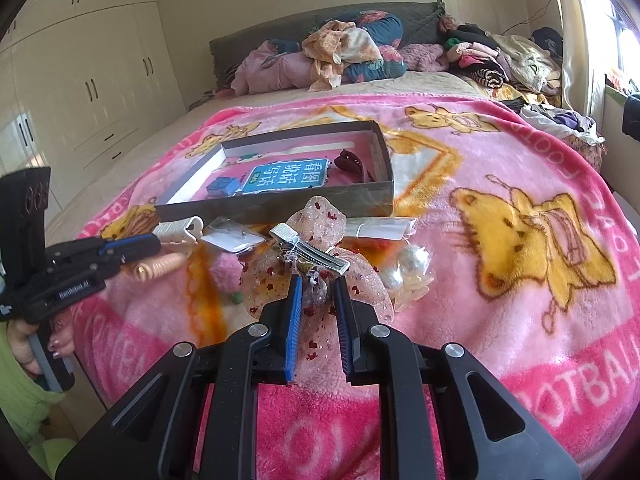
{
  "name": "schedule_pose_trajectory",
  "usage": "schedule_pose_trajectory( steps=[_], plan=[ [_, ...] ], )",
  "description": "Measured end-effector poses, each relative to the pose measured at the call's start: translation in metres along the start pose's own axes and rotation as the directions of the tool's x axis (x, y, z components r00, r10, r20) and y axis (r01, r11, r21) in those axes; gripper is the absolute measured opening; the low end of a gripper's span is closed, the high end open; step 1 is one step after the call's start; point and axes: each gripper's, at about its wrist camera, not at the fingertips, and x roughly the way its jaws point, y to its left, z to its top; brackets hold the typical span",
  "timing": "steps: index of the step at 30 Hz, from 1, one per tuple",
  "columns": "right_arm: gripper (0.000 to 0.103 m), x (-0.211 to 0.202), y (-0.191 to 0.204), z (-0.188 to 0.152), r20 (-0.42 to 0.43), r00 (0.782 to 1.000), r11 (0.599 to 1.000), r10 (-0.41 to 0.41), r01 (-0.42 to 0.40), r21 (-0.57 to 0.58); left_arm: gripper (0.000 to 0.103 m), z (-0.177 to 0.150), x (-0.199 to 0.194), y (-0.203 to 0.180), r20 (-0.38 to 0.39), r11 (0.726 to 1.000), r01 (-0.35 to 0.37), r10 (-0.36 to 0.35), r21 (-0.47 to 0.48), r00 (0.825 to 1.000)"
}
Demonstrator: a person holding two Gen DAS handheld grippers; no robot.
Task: Organize jewelry
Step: 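Grasp the beige spiral hair tie with the left tool while the right tool holds the bow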
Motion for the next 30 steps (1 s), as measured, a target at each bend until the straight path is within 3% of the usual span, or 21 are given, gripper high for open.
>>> schedule_pose_trajectory(
  steps=[8,10,17,19,21,30],
  plan=[
    [0.016,0.001,-0.002,0.000,0.004,1.000,1.000,-0.001,0.001,0.010,0.000,0.014,-0.002,-0.003,0.020,0.999,0.033,-0.033,0.010,0.999],
    [0.016,0.001,-0.002,0.000,0.006,1.000,1.000,-0.001,0.001,0.010,0.000,0.013,-0.001,0.000,0.003,0.997,0.072,-0.072,0.002,0.997],
    [0.016,0.004,-0.003,0.000,-0.003,1.000,1.000,0.005,-0.005,0.015,0.001,-0.009,-0.001,0.003,-0.066,0.997,0.072,-0.071,0.012,0.995],
    [0.016,0.005,-0.003,0.000,-0.003,1.000,1.000,0.004,-0.004,0.015,0.013,-0.018,0.001,0.003,-0.091,0.997,0.078,-0.077,0.006,0.993],
    [0.016,0.005,-0.003,0.000,-0.003,1.000,1.000,0.002,-0.002,0.015,0.019,-0.024,0.002,0.004,-0.101,0.997,0.079,-0.079,0.001,0.992],
    [0.016,0.010,-0.001,0.006,-0.002,1.000,1.000,-0.007,0.007,0.011,0.019,-0.036,0.011,-0.002,-0.135,0.996,0.085,-0.085,-0.007,0.987]
  ],
)
